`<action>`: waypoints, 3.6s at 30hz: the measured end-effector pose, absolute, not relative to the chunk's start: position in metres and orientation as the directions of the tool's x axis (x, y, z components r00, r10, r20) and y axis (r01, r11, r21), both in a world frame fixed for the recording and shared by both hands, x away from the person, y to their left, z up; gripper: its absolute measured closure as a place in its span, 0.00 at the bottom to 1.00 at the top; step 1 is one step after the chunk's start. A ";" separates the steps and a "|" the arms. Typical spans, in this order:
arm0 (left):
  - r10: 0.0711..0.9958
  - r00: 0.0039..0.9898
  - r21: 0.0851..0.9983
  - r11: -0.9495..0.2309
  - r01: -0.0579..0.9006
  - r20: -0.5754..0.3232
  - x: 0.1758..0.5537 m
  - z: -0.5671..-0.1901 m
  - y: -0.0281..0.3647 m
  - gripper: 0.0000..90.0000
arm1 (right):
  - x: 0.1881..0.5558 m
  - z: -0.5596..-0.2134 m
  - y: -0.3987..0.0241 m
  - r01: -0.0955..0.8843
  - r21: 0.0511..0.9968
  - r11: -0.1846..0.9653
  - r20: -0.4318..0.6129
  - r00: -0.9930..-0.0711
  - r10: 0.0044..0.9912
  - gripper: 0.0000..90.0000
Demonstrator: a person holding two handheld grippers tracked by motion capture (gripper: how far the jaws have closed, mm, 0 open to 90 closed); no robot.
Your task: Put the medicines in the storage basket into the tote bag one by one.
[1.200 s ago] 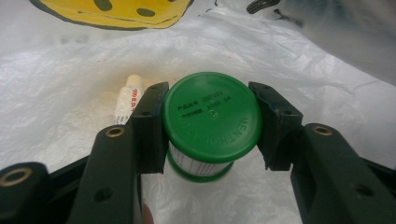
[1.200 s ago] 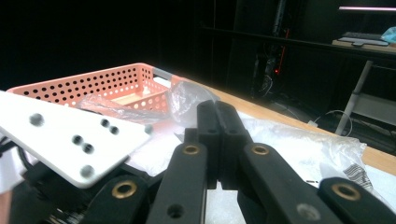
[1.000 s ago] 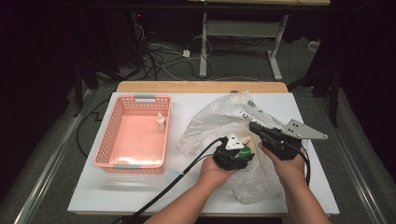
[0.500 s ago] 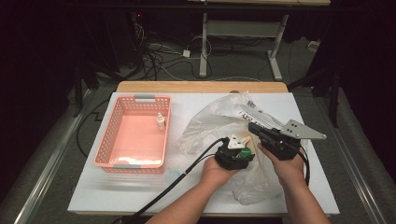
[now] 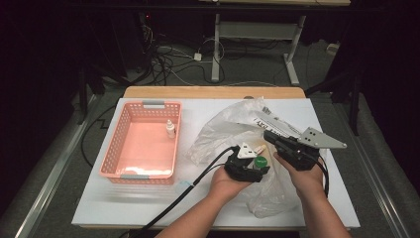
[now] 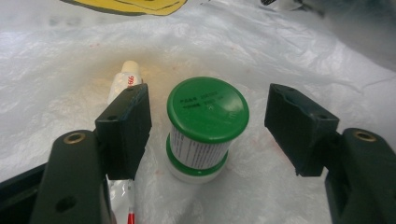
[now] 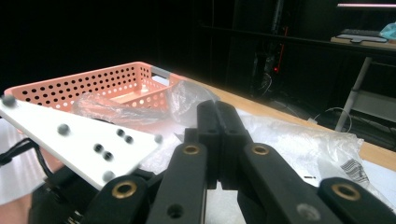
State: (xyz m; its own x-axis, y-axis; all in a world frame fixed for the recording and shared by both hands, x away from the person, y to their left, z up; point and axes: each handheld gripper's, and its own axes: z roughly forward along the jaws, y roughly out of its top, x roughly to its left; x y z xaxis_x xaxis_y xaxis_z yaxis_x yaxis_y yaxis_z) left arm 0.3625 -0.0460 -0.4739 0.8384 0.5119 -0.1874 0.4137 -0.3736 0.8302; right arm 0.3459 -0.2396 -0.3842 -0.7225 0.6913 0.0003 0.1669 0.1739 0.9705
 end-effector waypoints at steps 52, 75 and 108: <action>0.495 0.839 0.822 -0.365 0.438 -0.227 0.292 -0.456 0.044 0.00 | 0.346 -0.386 -0.241 0.176 0.968 0.179 0.000 -0.713 0.701 1.00; 0.660 0.736 0.847 -0.298 0.440 -0.150 0.287 -0.419 0.142 0.00 | 0.346 -0.386 -0.241 0.174 0.967 0.187 -0.007 -0.713 0.701 1.00; 0.883 0.440 0.757 -0.174 0.630 -0.163 0.438 -0.420 0.202 0.34 | 0.348 -0.388 -0.243 0.180 0.966 0.184 -0.001 -0.711 0.703 1.00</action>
State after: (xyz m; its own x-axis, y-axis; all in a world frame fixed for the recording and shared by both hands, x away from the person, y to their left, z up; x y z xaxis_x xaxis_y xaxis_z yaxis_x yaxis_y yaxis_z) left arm 0.4382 0.2020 -0.4199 0.4400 0.8830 -0.1633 0.6300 -0.1740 0.7569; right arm 0.3481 -0.2429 -0.3884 -0.7111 0.7031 -0.0009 0.1803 0.1836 0.9663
